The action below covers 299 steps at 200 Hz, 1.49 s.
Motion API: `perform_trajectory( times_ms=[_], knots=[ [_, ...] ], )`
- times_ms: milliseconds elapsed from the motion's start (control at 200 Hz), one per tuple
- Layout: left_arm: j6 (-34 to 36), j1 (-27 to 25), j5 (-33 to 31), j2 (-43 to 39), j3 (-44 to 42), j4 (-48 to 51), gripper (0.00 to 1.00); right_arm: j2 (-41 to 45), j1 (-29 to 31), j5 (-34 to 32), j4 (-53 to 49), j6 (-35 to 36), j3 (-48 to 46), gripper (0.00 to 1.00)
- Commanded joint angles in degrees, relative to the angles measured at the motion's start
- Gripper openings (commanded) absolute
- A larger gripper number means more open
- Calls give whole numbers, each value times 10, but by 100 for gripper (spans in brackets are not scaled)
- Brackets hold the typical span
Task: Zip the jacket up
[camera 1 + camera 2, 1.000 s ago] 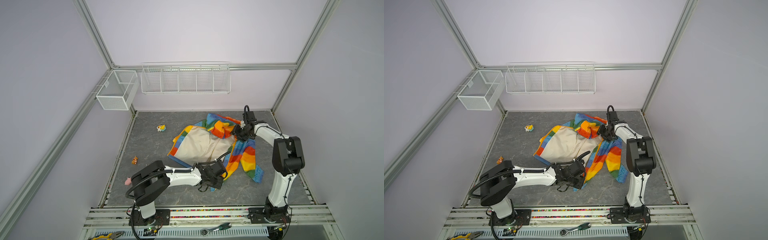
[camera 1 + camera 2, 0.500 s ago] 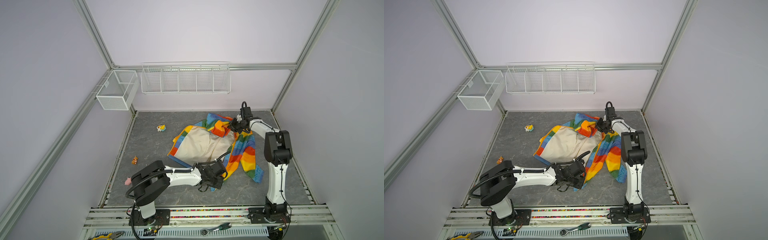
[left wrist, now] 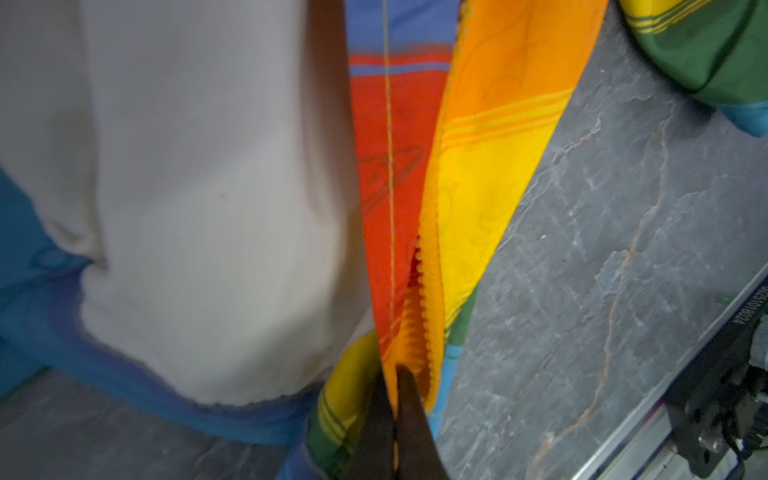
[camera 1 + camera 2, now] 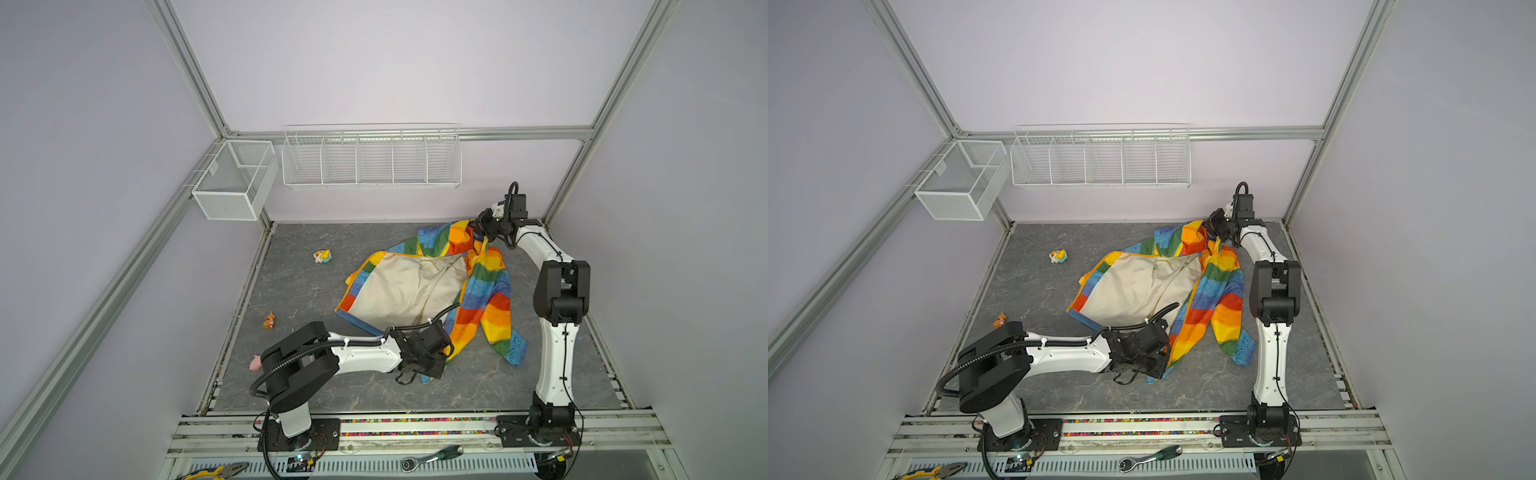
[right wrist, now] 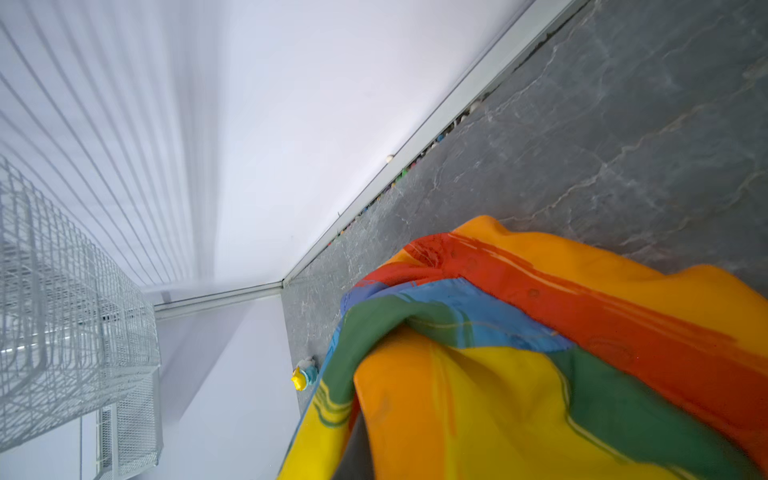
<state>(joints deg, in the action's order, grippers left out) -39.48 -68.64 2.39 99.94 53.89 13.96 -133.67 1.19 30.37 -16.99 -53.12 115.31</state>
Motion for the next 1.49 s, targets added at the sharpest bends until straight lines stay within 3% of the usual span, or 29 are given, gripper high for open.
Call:
perform_trajectory(
  times_ms=[0, 120, 250, 285, 445, 535, 630, 825, 1045, 1225, 1360, 1490],
  knots=[
    [-10, -2, -6, -13, -18, 23, 0, -35, -9, 12, -3, -30, 42, 8],
    [-8, -2, -6, -13, -18, 26, 0, -89, -17, 21, -27, -53, 104, 7],
    [-6, -2, -6, -7, -10, 28, 0, -137, -18, 10, -100, -30, 187, 15],
    [-6, -1, -5, -7, -9, 29, 0, -140, -19, 0, -121, -19, 199, 20],
    [-9, -2, -4, -12, -14, 19, 29, -109, -23, -51, -205, 45, 196, 59],
    [-7, -2, -3, -14, -13, 17, 36, -75, -23, -75, -236, 85, 178, 67],
    [-5, -1, -2, -14, -12, 13, 37, -18, -23, -104, -241, 115, 119, 71],
    [-6, -1, 2, -26, -23, 0, 37, 108, -22, -168, -223, 153, -28, 72],
    [-7, -2, 10, -45, -46, -20, 35, 217, 31, -240, -209, 215, -164, 54],
    [-7, -2, 20, -38, -46, -30, 23, 187, 96, -289, -239, 255, -164, 55],
    [-11, -2, 18, -41, -51, -32, 20, 130, 125, -316, -260, 270, -123, 54],
    [-15, -1, 16, -42, -53, -36, 20, 87, 142, -348, -266, 297, -85, 48]
  ],
)
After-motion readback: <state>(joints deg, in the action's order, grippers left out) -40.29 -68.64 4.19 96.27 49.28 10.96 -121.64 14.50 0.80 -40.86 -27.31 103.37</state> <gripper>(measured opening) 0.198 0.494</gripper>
